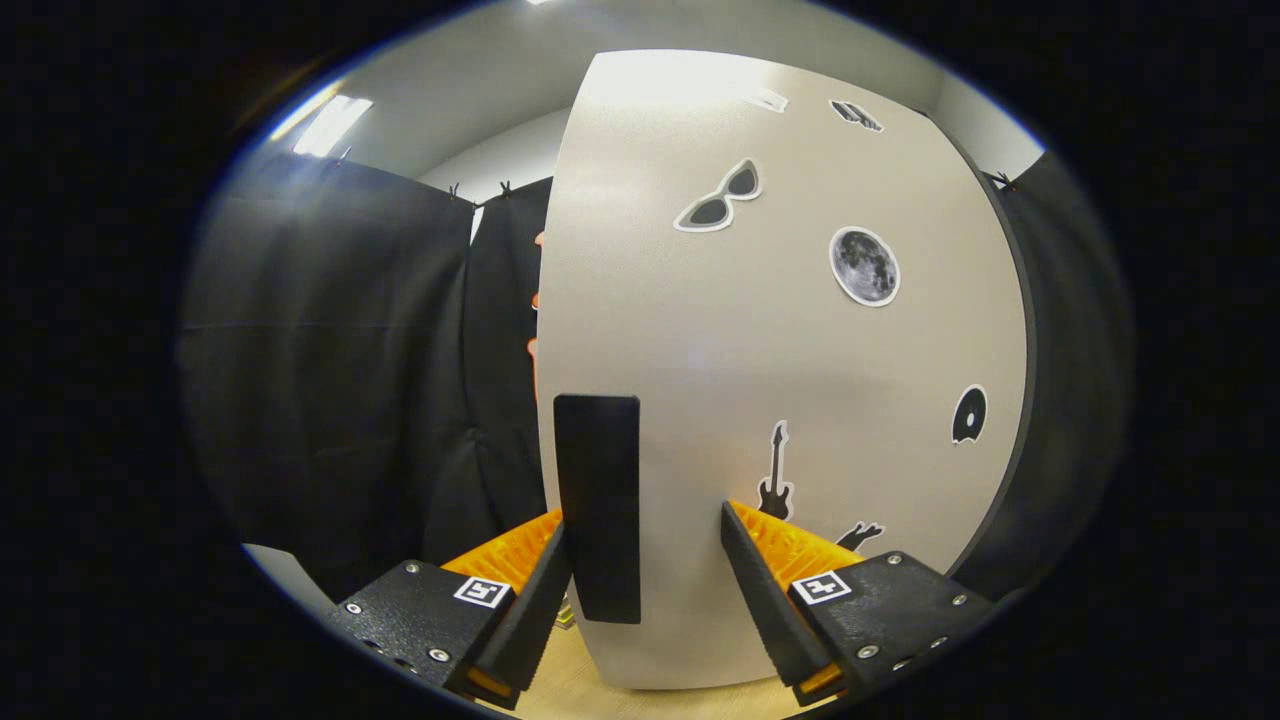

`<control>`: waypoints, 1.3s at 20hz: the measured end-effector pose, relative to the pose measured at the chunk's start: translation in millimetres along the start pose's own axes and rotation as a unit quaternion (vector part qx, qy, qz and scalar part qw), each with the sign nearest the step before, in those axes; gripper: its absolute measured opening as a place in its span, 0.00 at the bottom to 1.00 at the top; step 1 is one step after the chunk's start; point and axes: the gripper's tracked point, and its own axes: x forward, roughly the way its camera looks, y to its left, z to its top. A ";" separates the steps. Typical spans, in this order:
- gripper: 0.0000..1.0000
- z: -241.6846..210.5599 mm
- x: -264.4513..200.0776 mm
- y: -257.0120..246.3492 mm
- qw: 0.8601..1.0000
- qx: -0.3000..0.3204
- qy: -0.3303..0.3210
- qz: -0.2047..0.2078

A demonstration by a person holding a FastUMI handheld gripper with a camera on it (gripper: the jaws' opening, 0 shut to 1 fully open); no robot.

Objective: Open the shoe cabinet door, grab the shoes and put them into the shoe cabinet, then close the shoe cabinet door.

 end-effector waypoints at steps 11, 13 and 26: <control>0.90 -4.1 8.8 1.5 0.999 0.000 0.001 -0.039; 0.90 -4.7 9.6 1.6 0.999 0.001 0.001 -0.045; 0.90 -17.6 3.6 3.3 0.998 0.007 0.020 -0.052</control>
